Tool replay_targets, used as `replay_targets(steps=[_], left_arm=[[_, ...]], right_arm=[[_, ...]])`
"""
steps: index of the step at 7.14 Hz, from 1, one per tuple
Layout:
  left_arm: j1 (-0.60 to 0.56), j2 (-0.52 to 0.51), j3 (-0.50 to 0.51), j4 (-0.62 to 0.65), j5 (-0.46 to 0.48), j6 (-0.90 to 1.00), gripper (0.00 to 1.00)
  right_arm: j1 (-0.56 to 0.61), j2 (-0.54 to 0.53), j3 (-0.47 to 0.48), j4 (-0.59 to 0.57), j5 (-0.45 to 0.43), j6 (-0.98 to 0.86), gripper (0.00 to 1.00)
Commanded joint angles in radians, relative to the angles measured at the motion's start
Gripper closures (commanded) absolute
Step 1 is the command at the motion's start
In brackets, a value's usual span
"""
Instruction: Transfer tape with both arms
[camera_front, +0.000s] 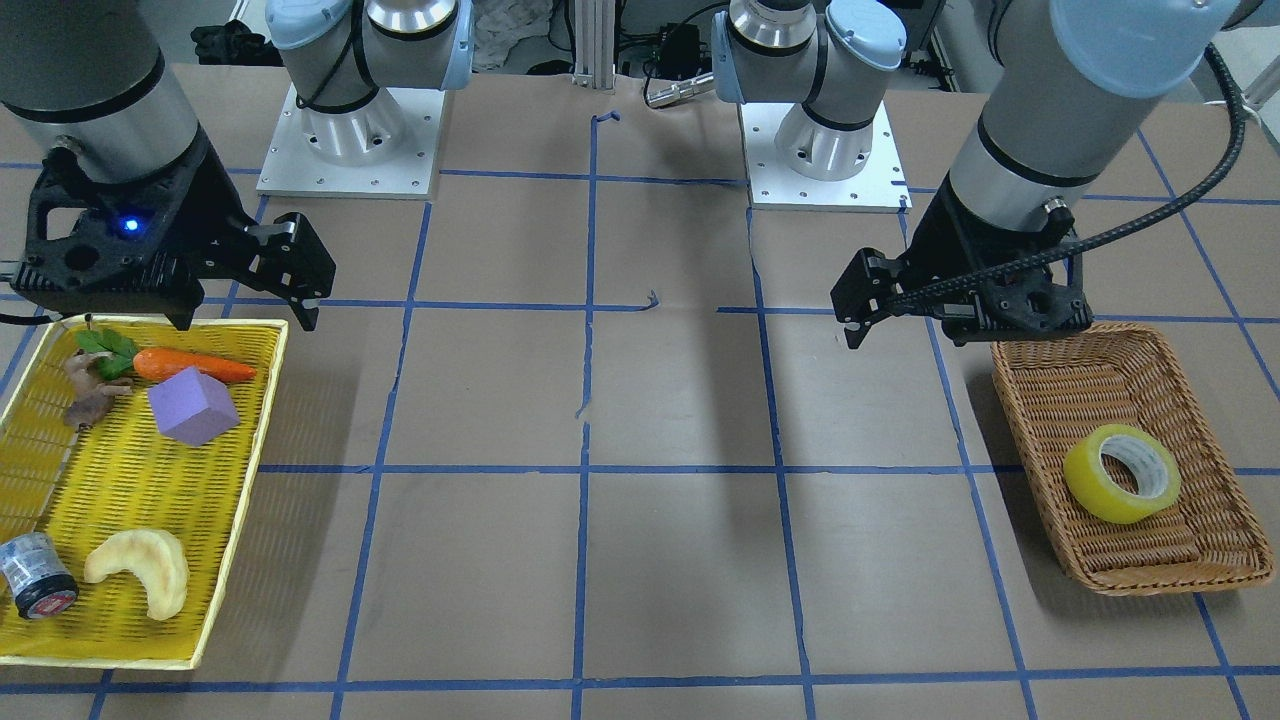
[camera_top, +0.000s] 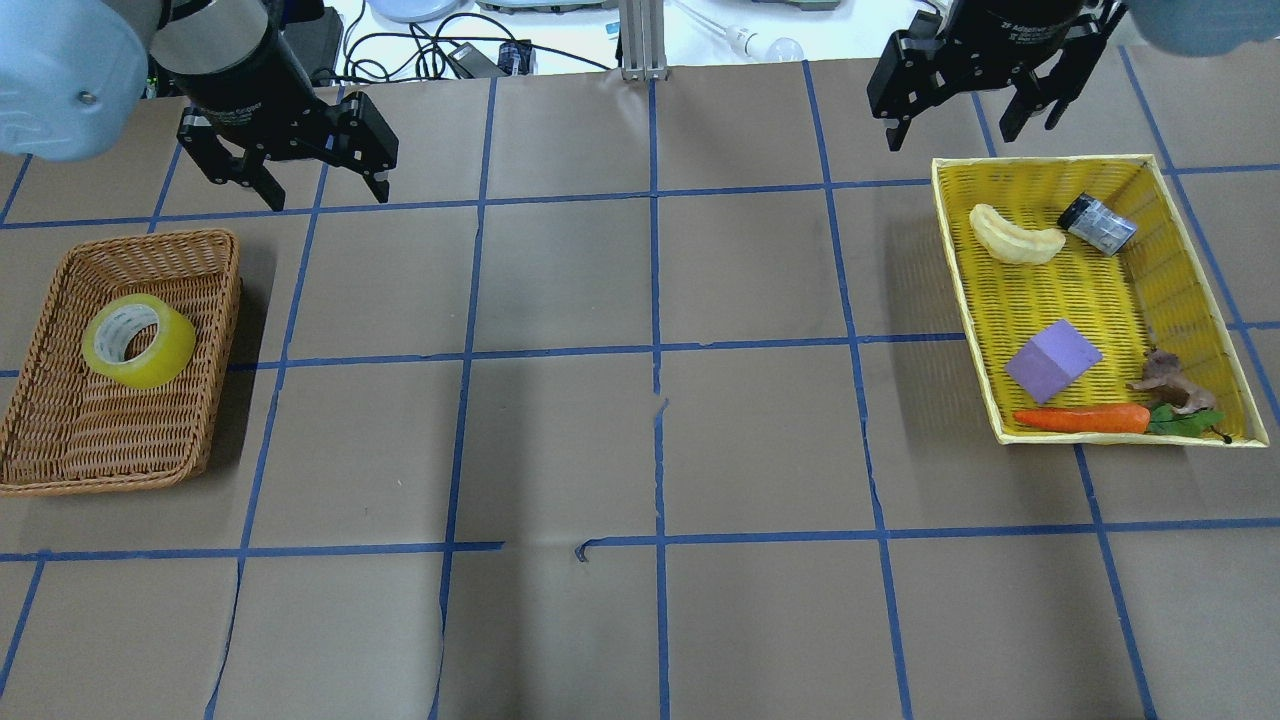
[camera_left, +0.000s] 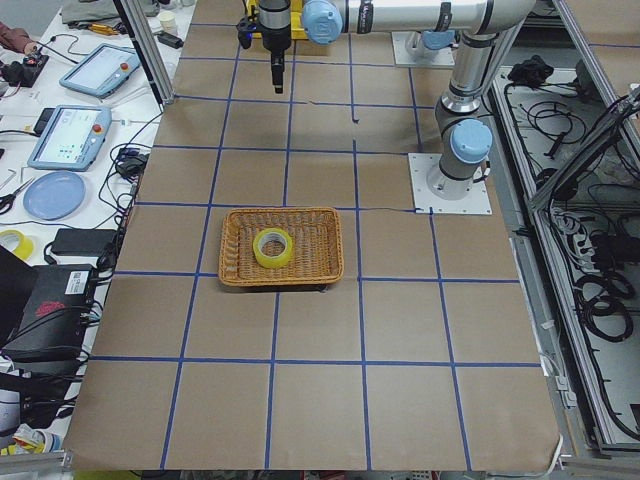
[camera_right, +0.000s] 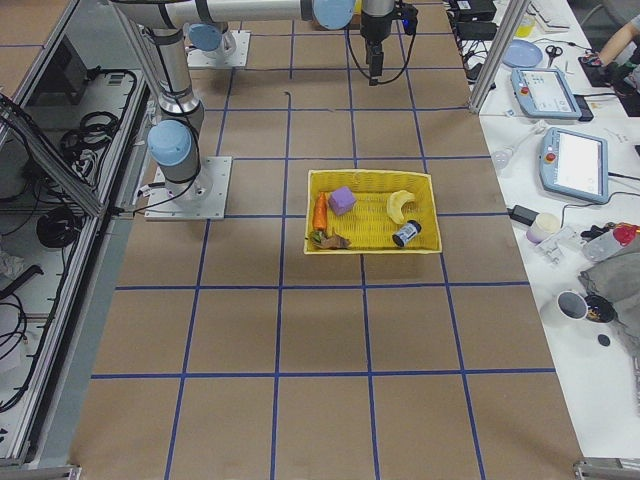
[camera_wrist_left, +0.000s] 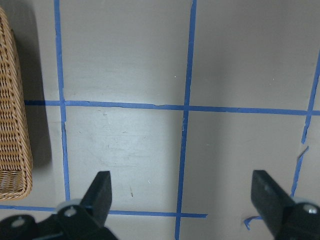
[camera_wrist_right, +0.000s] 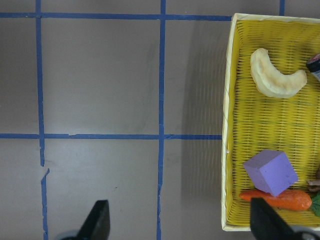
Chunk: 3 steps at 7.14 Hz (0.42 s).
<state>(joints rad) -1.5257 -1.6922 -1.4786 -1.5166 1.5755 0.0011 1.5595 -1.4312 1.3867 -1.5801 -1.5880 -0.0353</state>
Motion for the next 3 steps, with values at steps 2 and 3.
replay_targets(steps=[2, 3], left_arm=[[-0.001, 0.013, -0.018, -0.005, -0.002, 0.007, 0.0], [-0.001, 0.013, -0.019, -0.007, 0.001, 0.007, 0.0]], right_arm=[[0.001, 0.0, 0.0, 0.0, 0.0, 0.0, 0.0], [0.001, 0.0, 0.0, 0.0, 0.0, 0.0, 0.0]])
